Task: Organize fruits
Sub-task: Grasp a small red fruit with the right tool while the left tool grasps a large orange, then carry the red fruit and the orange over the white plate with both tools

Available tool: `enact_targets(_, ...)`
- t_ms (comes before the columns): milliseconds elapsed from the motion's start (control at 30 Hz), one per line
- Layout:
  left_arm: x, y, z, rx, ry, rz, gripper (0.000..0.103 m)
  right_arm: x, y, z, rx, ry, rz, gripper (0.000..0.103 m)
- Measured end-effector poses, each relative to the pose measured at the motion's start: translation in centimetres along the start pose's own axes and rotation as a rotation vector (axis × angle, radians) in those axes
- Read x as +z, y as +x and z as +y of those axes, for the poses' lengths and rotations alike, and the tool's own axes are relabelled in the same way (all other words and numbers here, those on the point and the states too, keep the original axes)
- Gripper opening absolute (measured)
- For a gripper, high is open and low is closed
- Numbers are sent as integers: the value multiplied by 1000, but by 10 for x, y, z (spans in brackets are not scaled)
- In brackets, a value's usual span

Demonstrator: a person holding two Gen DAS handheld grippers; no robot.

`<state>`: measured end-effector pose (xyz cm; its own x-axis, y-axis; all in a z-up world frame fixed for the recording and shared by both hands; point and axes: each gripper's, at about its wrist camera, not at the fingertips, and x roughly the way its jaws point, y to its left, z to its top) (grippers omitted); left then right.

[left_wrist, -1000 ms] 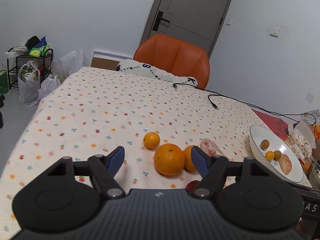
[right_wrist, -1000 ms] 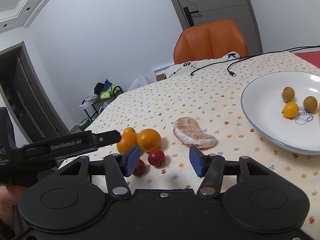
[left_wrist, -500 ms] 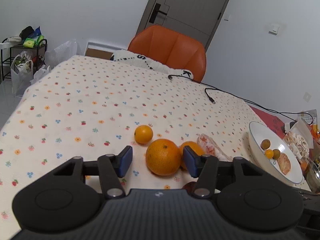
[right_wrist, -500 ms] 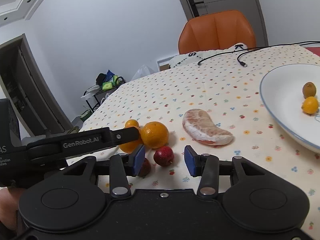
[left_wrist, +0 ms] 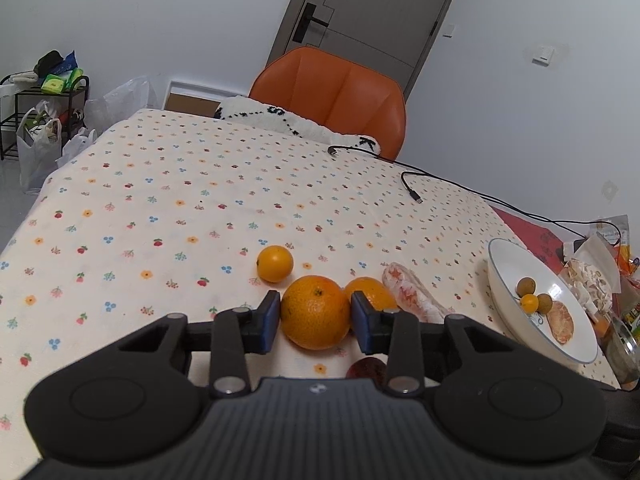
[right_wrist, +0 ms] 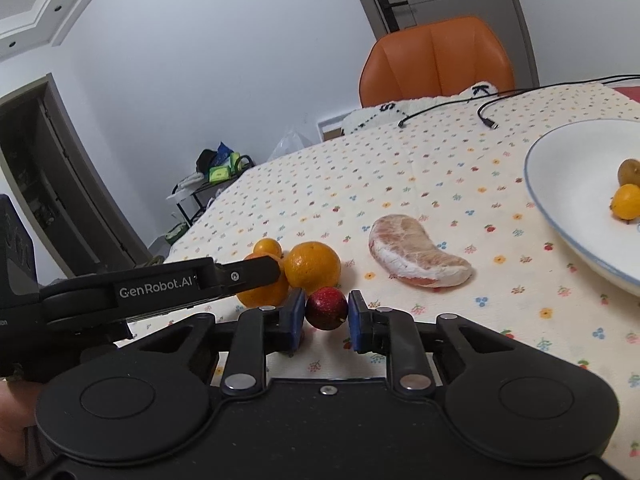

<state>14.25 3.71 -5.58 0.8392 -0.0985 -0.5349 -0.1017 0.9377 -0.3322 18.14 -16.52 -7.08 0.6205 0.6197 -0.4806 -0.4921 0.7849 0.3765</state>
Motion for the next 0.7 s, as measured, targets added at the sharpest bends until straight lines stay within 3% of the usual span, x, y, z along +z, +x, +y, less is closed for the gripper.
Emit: enact_targets(700, 3, -33, -35, -44, 60, -61, 37, 4, -50, -16, -35, 21, -109, 22)
